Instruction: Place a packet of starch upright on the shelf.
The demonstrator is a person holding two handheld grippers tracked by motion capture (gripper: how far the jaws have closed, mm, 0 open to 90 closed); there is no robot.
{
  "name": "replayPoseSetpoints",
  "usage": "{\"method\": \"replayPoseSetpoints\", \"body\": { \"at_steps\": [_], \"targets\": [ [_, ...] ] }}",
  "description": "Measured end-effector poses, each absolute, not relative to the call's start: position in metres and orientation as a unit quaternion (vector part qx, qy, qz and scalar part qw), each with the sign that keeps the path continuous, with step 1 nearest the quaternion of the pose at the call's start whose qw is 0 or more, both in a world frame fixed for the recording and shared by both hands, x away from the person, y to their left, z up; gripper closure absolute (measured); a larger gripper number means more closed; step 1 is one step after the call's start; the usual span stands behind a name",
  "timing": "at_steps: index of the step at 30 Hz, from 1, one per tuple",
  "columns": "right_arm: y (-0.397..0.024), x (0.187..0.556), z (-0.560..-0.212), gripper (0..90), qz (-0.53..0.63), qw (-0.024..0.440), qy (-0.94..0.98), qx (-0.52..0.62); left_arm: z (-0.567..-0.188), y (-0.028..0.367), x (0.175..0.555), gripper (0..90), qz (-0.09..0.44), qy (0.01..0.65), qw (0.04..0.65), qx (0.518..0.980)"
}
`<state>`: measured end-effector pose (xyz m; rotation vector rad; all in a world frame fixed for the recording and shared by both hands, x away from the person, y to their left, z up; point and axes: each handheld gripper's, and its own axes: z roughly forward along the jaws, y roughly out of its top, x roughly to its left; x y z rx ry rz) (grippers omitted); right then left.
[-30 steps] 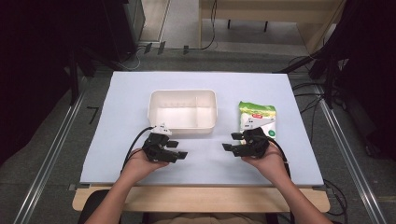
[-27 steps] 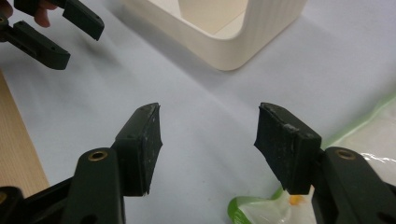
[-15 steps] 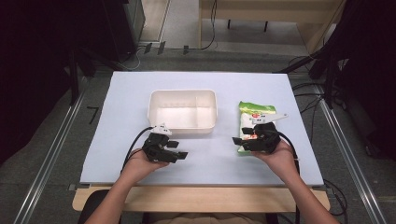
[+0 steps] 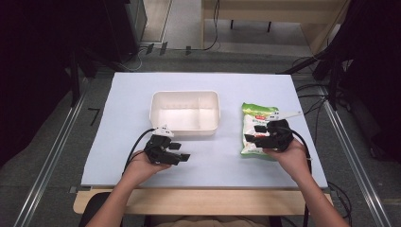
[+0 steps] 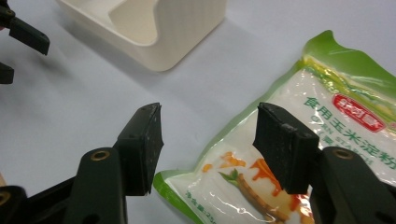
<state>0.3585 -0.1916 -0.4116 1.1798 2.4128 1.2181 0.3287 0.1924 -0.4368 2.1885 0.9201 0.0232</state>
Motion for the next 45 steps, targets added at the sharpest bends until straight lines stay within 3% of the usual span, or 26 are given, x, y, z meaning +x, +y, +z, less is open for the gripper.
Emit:
{"method": "replayPoseSetpoints", "body": {
  "at_steps": [24,45],
  "targets": [
    [-0.242,0.404,-0.402,44.0,0.387,0.129,0.781,0.473,-0.438,0.19,0.328,37.3,0.016,0.354,0.366,0.861],
    [-0.267,0.444,-0.437,43.2,0.357,0.139,0.758,0.527,-0.437,0.19,0.328,37.3,0.017,0.354,0.367,0.86]
  ]
}}
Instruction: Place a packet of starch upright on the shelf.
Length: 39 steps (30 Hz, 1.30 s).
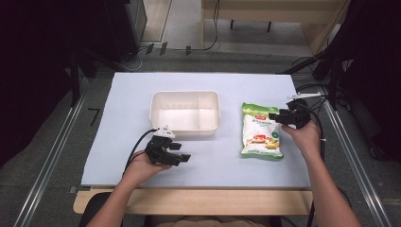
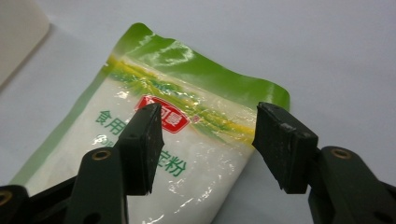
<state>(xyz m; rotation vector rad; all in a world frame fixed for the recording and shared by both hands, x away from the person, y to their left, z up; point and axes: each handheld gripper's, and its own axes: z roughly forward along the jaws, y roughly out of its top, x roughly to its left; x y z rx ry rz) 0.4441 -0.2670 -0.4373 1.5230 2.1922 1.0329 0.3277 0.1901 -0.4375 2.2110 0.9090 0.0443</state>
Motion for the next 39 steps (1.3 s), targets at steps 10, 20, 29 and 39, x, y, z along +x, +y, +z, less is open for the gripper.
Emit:
{"method": "replayPoseSetpoints", "body": {
  "at_steps": [10,20,29,39],
  "targets": [
    [-0.272,0.456,-0.46,38.5,0.334,0.133,0.752,0.552,-0.438,0.19,0.327,37.3,0.019,0.354,0.368,0.86],
    [-0.274,0.465,-0.474,29.5,0.353,0.101,0.733,0.572,-0.438,0.19,0.327,37.3,0.02,0.354,0.368,0.86],
    [-0.272,0.463,-0.471,31.6,0.342,0.083,0.728,0.589,-0.437,0.192,0.327,37.3,0.023,0.352,0.363,0.862],
    [-0.262,0.459,-0.468,50.6,0.334,0.057,0.729,0.594,-0.437,0.19,0.328,37.3,0.022,0.352,0.369,0.86]
  ]
}}
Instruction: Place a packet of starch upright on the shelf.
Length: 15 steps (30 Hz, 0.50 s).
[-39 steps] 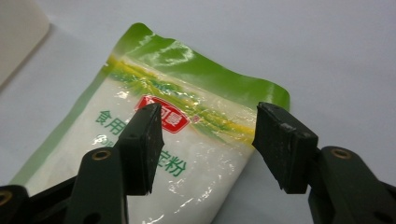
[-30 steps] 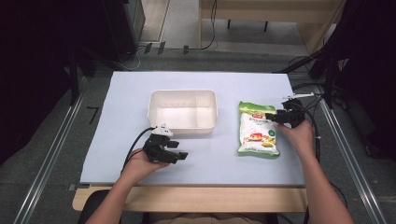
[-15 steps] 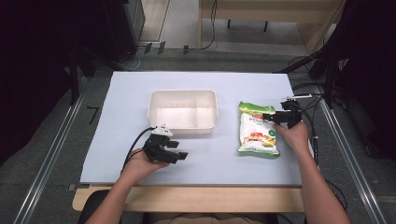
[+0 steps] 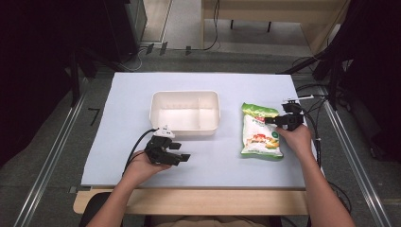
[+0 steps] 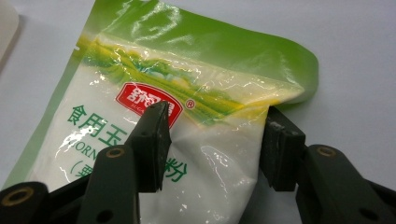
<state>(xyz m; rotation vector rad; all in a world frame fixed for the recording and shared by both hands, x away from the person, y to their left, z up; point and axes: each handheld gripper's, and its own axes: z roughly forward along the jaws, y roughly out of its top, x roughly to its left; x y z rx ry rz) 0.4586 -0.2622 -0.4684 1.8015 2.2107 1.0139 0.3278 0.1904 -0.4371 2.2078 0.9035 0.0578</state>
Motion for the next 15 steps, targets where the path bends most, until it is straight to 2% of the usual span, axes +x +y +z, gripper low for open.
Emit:
{"method": "replayPoseSetpoints", "body": {
  "at_steps": [4,5,6,7,8,15],
  "targets": [
    [-0.2613,0.4576,-0.4689,57.7,0.337,0.058,0.721,0.603,-0.4373,0.1892,0.3283,37.3,0.022,0.349,0.367,0.862],
    [-0.2624,0.4566,-0.4701,64.2,0.339,0.062,0.721,0.601,-0.4375,0.1887,0.3284,37.3,0.022,0.349,0.368,0.862],
    [-0.2624,0.4566,-0.4701,64.2,0.339,0.062,0.721,0.601,-0.4375,0.1887,0.3284,37.3,0.022,0.349,0.368,0.862],
    [-0.2648,0.4562,-0.4711,72.7,0.344,0.055,0.721,0.599,-0.4376,0.1885,0.3284,37.3,0.021,0.349,0.368,0.862],
    [-0.2661,0.4562,-0.4723,76.5,0.35,0.048,0.72,0.598,-0.4376,0.1884,0.3285,37.3,0.021,0.348,0.369,0.862],
    [-0.2629,0.4544,-0.4688,87.4,0.352,0.056,0.731,0.581,-0.437,0.1888,0.3285,37.4,0.022,0.348,0.369,0.862]
  ]
}}
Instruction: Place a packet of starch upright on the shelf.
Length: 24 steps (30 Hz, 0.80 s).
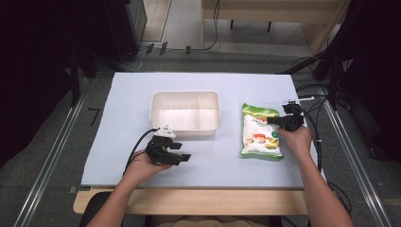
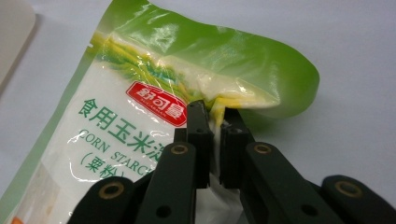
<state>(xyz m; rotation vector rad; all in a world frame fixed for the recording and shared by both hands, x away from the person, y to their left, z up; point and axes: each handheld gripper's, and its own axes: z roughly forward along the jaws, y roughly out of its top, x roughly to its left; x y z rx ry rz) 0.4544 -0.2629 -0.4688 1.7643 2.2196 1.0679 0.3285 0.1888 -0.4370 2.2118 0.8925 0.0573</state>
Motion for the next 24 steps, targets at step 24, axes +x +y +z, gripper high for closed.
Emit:
{"method": "replayPoseSetpoints", "body": {
  "at_steps": [24],
  "targets": [
    [-0.255,0.429,-0.399,89.1,0.387,0.104,0.748,0.53,-0.434,0.193,0.327,37.8,0.024,0.35,0.383,0.855]
  ]
}}
